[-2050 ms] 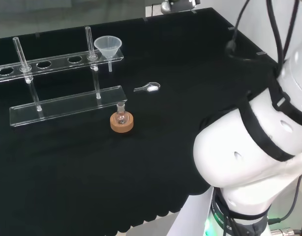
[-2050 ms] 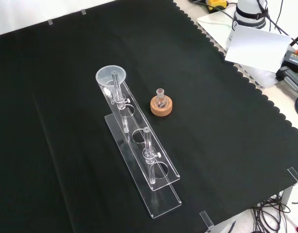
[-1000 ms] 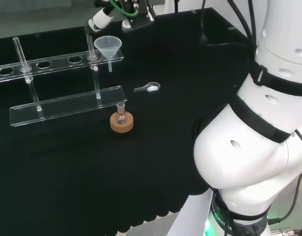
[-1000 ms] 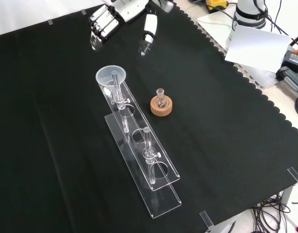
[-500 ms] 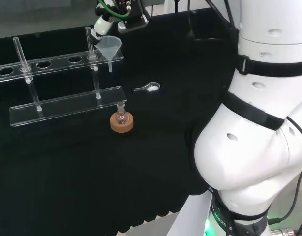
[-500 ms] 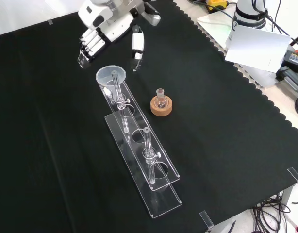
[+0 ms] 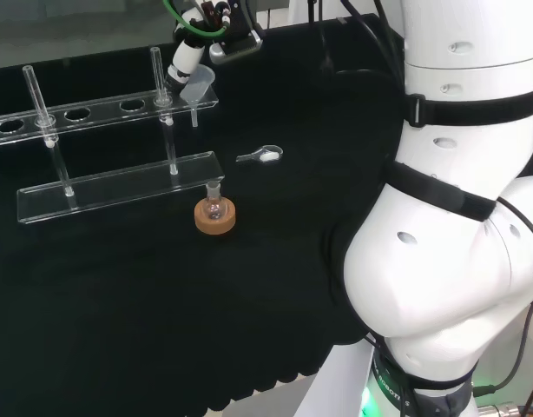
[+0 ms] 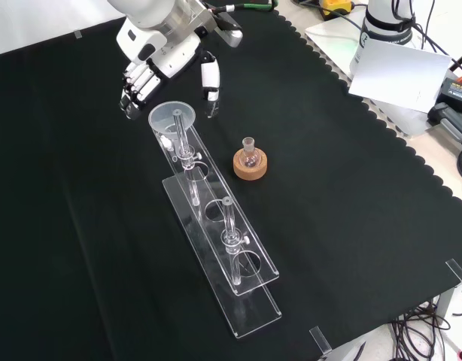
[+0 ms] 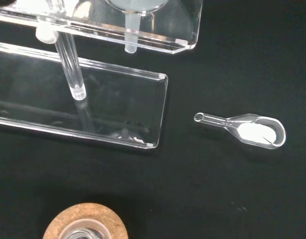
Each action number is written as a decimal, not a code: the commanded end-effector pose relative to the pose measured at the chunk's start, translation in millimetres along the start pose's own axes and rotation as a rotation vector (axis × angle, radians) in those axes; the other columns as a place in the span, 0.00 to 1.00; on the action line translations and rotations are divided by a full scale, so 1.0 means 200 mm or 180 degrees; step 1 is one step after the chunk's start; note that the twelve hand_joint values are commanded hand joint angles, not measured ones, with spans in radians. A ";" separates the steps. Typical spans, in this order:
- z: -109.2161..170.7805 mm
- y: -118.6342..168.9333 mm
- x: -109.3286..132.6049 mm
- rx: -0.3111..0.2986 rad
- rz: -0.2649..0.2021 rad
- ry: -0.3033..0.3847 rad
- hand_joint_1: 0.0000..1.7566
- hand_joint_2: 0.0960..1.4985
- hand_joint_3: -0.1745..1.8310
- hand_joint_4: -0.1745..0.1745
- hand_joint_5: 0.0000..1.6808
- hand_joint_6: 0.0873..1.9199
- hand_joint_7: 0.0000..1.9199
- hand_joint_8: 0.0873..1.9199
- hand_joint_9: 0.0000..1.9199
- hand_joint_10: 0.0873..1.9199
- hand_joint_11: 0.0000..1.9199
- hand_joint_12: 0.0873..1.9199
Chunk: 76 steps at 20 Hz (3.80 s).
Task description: Pick up the funnel from the transparent funnel stand.
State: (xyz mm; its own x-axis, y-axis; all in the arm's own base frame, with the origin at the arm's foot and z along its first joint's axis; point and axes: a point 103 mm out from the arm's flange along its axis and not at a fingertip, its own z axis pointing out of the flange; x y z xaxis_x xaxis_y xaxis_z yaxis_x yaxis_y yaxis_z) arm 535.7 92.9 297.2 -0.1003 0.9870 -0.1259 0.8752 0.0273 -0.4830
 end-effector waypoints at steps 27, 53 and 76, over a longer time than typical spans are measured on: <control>0.08 0.11 0.02 0.0153 -0.0087 -0.0204 0.41 0.37 0.30 0.70 0.10 0.00 0.01 0.17 0.00 0.44 0.08 0.83; 0.02 0.07 0.00 -0.0529 0.0152 -0.0428 0.51 0.42 0.43 0.52 0.42 0.23 0.33 0.33 0.46 0.22 0.23 0.71; -0.24 -0.48 -0.05 -0.0401 0.0603 -0.0772 0.51 0.43 0.45 0.54 0.41 0.39 0.35 0.34 0.48 0.21 0.27 0.67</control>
State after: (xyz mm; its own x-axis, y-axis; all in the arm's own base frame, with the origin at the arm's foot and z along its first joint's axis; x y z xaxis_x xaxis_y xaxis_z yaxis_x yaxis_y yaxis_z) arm 510.2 89.8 369.2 -0.0630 0.9219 -0.3822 0.9344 -0.0800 -0.3471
